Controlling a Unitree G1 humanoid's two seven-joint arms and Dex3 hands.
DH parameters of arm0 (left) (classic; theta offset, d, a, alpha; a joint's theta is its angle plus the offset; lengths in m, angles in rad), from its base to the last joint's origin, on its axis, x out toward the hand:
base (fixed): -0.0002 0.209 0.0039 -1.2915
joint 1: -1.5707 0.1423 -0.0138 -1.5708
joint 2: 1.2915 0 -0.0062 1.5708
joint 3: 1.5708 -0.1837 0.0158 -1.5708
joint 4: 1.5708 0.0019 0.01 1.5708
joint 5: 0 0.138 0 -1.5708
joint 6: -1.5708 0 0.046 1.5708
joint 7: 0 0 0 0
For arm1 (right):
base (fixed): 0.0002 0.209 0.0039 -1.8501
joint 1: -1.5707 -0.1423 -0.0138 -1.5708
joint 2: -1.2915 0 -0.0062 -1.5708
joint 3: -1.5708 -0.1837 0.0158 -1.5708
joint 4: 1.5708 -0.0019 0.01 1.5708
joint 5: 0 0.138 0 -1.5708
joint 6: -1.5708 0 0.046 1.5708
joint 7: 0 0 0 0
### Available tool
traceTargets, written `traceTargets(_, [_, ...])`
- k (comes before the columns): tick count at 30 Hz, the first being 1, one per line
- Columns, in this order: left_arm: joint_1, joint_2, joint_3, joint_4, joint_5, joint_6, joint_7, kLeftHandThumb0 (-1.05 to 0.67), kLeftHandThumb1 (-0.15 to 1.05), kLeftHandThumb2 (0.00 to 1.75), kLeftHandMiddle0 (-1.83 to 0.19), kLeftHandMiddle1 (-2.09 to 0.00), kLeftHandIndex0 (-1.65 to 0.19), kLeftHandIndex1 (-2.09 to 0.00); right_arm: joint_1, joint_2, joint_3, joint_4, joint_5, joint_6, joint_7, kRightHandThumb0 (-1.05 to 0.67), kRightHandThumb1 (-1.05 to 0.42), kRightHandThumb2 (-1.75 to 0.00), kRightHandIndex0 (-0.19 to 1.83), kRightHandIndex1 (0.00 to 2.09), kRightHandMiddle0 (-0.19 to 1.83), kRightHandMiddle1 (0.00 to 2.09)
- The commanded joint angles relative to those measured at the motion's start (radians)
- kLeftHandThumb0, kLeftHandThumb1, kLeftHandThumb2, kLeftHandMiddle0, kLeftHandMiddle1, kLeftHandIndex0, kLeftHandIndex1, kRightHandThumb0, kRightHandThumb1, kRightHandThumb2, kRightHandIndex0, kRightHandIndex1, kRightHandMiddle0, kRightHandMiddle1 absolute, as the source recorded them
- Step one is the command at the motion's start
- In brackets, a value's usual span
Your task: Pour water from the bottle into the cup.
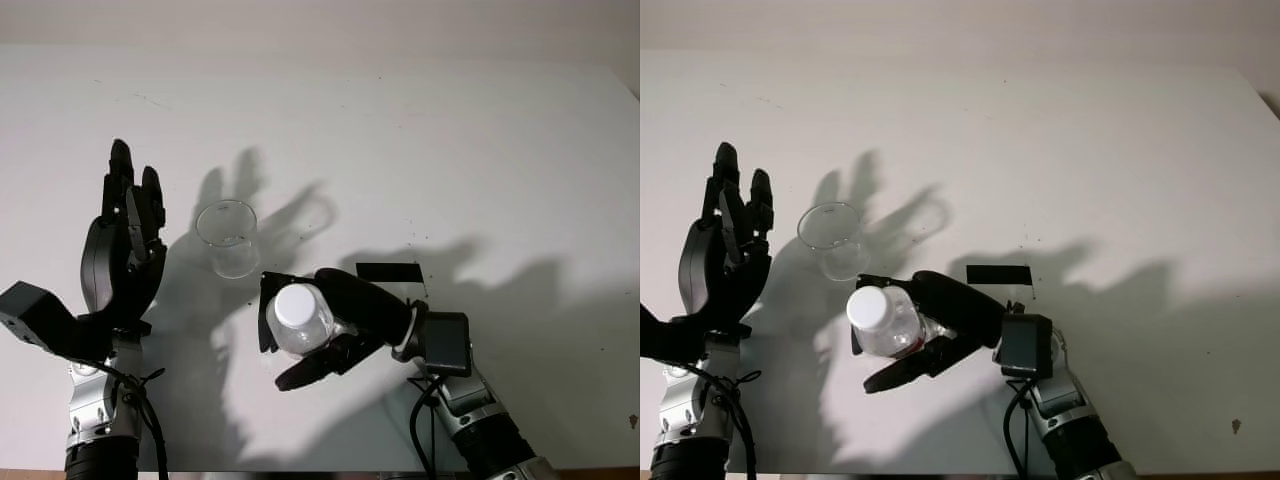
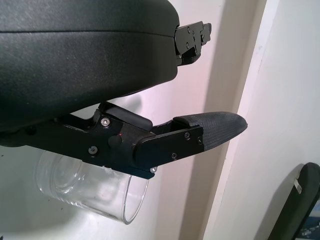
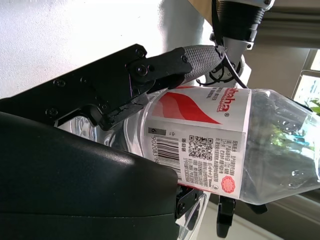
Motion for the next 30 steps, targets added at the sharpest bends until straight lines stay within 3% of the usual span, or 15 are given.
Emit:
traceTargets(1, [0.003,0.011,0.002,-0.003,0.006,-0.007,-0.005,-0.67,1.05,0.65,0.19,0.0,0.19,0.0,0.031,-0.01,-0.014,-0.001,-0.008,0.029,-0.038,-0.38,-1.05,-0.45,1.83,2.09,1.77,2.09])
traceTargets(6, [0.0,0.012,0.003,0.001,-0.001,-0.008,-0.016,-0.67,1.05,0.65,0.19,0.0,0.19,0.0,-0.02,0.01,-0.07,0.028,0.025,0.07,-0.137,-0.39,-1.05,-0.46,1.83,2.09,1.75,2.09])
traceTargets(8, [-0.001,0.01,0.005,0.003,0.001,-0.007,-0.013,-0.67,1.05,0.65,0.19,0.0,0.19,0.0,-0.098,0.017,-0.112,0.082,0.022,0.071,-0.207,-0.39,-1.05,-0.46,1.83,2.09,1.75,2.09])
traceTargets(12, [-0.002,0.008,0.005,0.005,0.001,-0.008,-0.012,-0.67,1.05,0.63,0.19,0.0,0.19,0.0,-0.248,0.027,-0.17,0.181,0.008,0.073,-0.32,-0.37,-1.05,-0.46,1.83,2.09,1.44,2.09])
traceTargets(19, [0.004,-0.002,0.001,-0.005,0.004,-0.005,0.002,-0.68,1.05,0.63,0.19,0.0,0.19,0.0,-0.558,-0.008,-0.18,0.448,-0.155,0.004,-0.542,-0.32,-1.05,-0.51,1.83,2.09,1.43,2.09])
traceTargets(23, [0.006,-0.004,-0.004,-0.004,0.012,-0.009,0.01,-0.68,1.05,0.63,0.19,0.0,0.19,0.0,-0.69,-0.016,-0.169,0.594,-0.228,-0.023,-0.636,-0.27,-1.05,-0.44,1.46,2.09,1.24,2.09])
traceTargets(27, [0.005,-0.008,-0.004,-0.002,0.005,-0.008,0.008,-0.67,1.05,0.64,0.19,0.0,0.19,0.0,-0.805,-0.038,-0.11,0.724,-0.348,-0.076,-0.766,-0.28,-1.05,-0.35,1.27,2.09,1.05,2.09])
traceTargets(30, [0.005,-0.008,-0.006,-0.002,0.007,-0.007,0.008,-0.68,1.05,0.64,0.19,0.0,0.19,0.0,-0.872,-0.063,-0.006,0.786,-0.514,-0.096,-0.942,-0.35,-1.05,-0.29,1.19,2.09,0.96,2.09])
